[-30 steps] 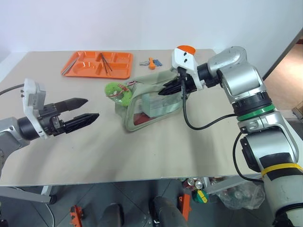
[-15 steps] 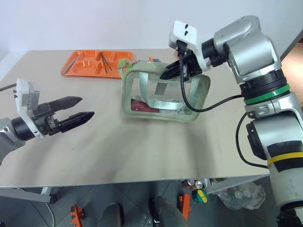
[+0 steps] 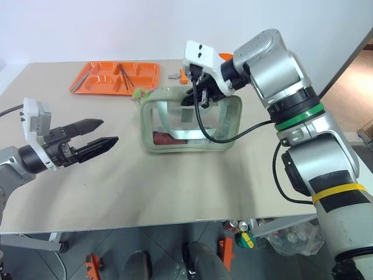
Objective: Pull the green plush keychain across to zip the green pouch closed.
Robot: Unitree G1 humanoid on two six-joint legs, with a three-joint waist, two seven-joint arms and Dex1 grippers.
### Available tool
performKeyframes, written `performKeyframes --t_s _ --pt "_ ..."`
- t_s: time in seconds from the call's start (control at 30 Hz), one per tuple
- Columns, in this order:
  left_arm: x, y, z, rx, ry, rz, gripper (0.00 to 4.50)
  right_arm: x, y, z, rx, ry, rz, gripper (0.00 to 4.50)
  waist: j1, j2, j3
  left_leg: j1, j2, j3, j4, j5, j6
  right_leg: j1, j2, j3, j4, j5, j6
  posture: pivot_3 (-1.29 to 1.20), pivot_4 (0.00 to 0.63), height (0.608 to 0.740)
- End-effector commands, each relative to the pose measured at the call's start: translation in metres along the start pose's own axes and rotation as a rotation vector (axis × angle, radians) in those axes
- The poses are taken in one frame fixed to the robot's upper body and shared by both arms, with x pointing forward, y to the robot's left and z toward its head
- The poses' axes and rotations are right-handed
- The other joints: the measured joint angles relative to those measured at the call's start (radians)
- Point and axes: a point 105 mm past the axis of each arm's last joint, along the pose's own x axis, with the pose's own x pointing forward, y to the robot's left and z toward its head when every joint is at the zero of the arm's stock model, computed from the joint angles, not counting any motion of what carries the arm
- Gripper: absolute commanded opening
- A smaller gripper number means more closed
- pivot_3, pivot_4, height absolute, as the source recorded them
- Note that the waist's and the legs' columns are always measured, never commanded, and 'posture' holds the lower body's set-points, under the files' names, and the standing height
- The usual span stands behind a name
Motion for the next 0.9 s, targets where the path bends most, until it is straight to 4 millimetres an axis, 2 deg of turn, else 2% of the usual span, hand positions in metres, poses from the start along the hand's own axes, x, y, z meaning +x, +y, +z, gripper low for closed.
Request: performKeyframes --t_s 0.03,0.2,0.53,0.57,0.63,0.7,0.83,0.9 --pt "-0.002 -0.003 0.013 0.042 -0.029 -0.006 4.50 -0.013 -0.005 0.022 -0.048 -0.070 -0.036 0.04 0.000 0.000 0.000 0.000 0.000 0.000 0.000 0.000 0.000 0.000 0.000 0.000 0.000 0.000 0.000 0.00 0.150 0.740" --pt "-0.004 -0.005 0.009 0.036 -0.023 -0.004 4.50 -0.004 0.004 0.018 -0.030 -0.085 0.004 0.04 -0.001 0.000 0.000 0.000 0.002 0.000 0.000 -0.001 -0.001 0.000 0.002 0.000 0.000 -0.001 -0.001 0.00 0.150 0.740" --pt "-0.004 -0.005 0.012 0.040 -0.018 -0.009 4.50 0.022 0.014 0.004 0.116 -0.152 0.004 0.04 0.000 -0.001 0.000 0.000 0.005 -0.001 0.000 -0.001 -0.001 0.000 0.006 0.001 0.000 0.001 -0.004 0.00 0.150 0.740" --pt "-0.004 -0.005 0.012 0.040 -0.017 -0.010 4.50 0.022 0.014 0.002 0.115 -0.166 -0.004 0.73 0.000 -0.001 0.000 0.000 0.005 -0.001 0.000 -0.001 -0.001 0.000 0.007 0.001 0.000 0.001 -0.004 0.00 0.150 0.740" --pt "-0.004 -0.005 0.012 0.039 -0.016 -0.013 4.50 0.023 0.014 0.001 0.109 -0.186 -0.015 1.27 0.000 -0.001 0.000 0.000 0.005 -0.001 0.000 -0.001 -0.001 0.000 0.007 0.001 0.000 0.001 -0.004 0.00 0.150 0.740" --pt "-0.002 -0.005 0.012 0.039 -0.015 -0.015 4.50 0.019 0.015 0.006 0.123 -0.225 -0.012 2.04 0.000 -0.001 0.000 0.000 0.005 -0.001 0.000 -0.001 -0.001 0.000 0.007 0.001 0.000 0.001 -0.004 0.00 0.150 0.740" --pt "0.000 -0.004 0.012 0.035 -0.016 -0.019 4.50 -0.004 0.022 0.023 0.149 -0.351 0.080 3.39 0.000 -0.001 0.000 0.000 0.005 -0.001 0.000 -0.001 -0.001 -0.001 0.007 0.001 0.000 0.001 -0.004 0.00 0.150 0.740" --pt "0.001 -0.003 0.011 0.032 -0.017 -0.021 4.50 -0.027 0.028 0.032 0.134 -0.446 0.151 3.55 0.001 -0.001 0.000 0.000 0.006 -0.001 0.000 -0.001 -0.001 -0.001 0.007 0.001 0.000 0.001 -0.004 0.00 0.150 0.740"
